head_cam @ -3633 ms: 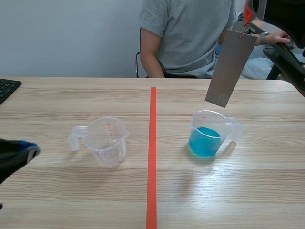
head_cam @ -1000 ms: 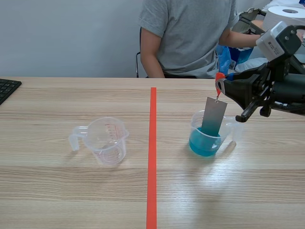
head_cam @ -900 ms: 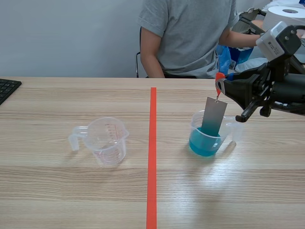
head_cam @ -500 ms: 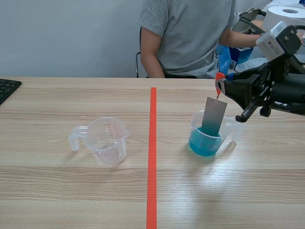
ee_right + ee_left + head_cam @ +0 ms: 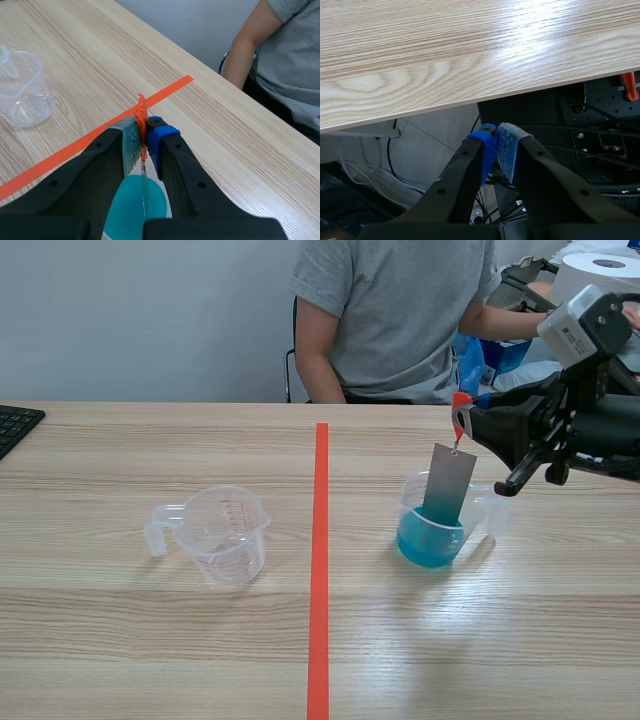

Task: Do the redox reaction experiment.
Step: 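Hold the plate still in the solution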

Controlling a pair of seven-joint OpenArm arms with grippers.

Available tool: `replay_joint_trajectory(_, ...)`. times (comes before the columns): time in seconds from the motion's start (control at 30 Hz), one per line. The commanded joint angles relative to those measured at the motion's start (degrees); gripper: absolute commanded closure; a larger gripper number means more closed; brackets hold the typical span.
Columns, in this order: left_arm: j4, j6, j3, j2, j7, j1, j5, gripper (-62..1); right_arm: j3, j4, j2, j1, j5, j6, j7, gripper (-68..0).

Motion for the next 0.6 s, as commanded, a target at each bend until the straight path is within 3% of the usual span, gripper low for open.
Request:
replay_joint_trajectory(0.0,0.66,-0.13,-0.11,0.13,-0.57,0.04,0.04,-4.7,0.07,0.98,0.63,1.29,0.72,0.13,1.25,-1.5)
replay_joint_trajectory(0.23,0.66,-0.13,-0.11,0.13,-0.57,0.04,0.04,-4.7,0.13,1.01,0.79,1.11,0.92,2.38,1.22,-1.5)
replay_joint_trajectory(0.57,0.66,-0.13,-0.11,0.13,-0.59,0.04,0.04,-4.7,3.30,1.42,0.96,0.04,2.27,2.38,1.11,-1.5)
